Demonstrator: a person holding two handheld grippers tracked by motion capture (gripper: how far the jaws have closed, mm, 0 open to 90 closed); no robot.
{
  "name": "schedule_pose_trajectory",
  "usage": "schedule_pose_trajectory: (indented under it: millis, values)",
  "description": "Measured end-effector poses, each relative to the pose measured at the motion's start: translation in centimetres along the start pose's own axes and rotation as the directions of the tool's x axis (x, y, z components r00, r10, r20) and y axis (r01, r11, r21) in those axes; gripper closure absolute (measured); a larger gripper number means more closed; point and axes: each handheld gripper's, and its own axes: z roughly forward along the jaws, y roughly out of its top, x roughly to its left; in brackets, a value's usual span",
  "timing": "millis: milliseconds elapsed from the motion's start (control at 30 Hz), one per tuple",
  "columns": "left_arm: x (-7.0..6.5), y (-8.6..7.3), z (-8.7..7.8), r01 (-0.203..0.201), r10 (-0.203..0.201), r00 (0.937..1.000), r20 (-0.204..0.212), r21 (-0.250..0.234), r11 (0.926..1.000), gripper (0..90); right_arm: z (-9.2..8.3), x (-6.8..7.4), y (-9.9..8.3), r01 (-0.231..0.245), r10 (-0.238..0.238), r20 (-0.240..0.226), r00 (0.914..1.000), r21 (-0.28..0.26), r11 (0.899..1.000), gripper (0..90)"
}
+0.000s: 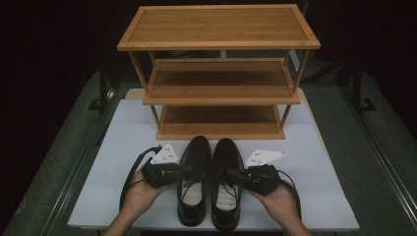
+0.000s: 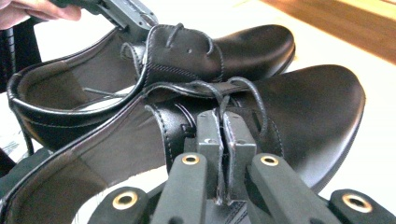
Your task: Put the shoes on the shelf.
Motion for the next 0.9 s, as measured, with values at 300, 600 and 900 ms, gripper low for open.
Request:
schedule_pose_trajectory:
  millis: [300, 600, 900]
  values:
    - [0.4, 0.1, -0.9, 0.026, -0.027, 0.9987, -0.044, -0.022, 0.9994, 87.5, -0.9, -0.6, 0.1, -0.015, 0.017, 0.044, 0.9989, -0.031, 0.999, 87.1]
    - [1.1, 0.5, -1.9, 0.050, -0.054, 0.9966, -0.062, -0.055, 0.9972, 87.4, -1.6, -1.5, 0.7, -0.029, 0.033, 0.054, 0.9980, -0.061, 0.998, 87.1]
    - [2.3, 1.3, -1.8, 0.074, -0.080, 0.9946, -0.066, -0.081, 0.9939, 87.4, -2.1, -2.9, 1.9, -0.029, 0.036, 0.081, 0.9961, -0.085, 0.996, 87.1]
